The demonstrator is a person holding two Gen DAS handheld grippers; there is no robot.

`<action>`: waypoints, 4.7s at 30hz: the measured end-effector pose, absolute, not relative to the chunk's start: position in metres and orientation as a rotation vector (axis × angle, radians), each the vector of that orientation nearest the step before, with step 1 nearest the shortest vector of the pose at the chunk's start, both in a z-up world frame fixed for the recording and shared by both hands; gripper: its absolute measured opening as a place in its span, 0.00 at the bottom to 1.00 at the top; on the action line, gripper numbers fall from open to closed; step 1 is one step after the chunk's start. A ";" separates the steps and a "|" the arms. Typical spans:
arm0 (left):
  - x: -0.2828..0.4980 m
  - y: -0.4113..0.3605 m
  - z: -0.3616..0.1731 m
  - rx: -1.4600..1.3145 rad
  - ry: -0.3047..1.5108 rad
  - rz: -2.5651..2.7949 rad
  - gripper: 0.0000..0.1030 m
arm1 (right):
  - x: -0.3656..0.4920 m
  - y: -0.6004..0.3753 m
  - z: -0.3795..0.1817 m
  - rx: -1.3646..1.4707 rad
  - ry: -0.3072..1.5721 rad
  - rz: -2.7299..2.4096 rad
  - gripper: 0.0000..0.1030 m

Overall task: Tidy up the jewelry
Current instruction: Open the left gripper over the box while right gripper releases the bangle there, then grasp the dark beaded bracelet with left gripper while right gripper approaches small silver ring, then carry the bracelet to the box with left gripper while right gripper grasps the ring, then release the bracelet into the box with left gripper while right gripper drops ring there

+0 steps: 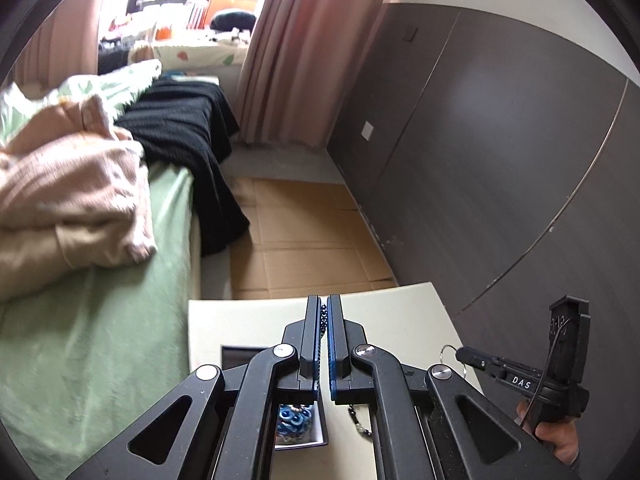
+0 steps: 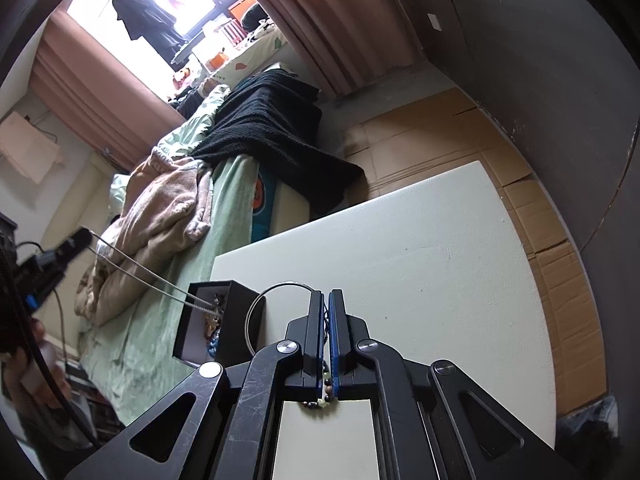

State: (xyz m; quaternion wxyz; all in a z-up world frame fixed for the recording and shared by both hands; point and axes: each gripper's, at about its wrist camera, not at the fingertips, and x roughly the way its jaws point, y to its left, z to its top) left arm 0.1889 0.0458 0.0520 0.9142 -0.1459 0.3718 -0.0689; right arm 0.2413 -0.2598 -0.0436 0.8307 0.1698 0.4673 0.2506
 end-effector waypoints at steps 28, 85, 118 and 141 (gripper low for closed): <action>0.148 0.117 -0.031 -0.544 0.733 -0.079 0.90 | 0.240 -0.121 -0.051 0.392 0.983 0.765 0.51; 0.166 -0.094 -0.129 -0.007 0.990 0.028 0.06 | 0.222 -0.302 -0.064 0.156 1.111 0.244 0.59; 0.145 0.004 -0.021 -0.375 0.742 -0.105 0.06 | 0.253 -0.217 -0.101 0.205 1.196 0.416 0.39; 0.141 0.068 -0.027 -0.490 0.709 -0.086 0.06 | 0.253 -0.138 -0.120 -0.084 1.188 0.358 0.05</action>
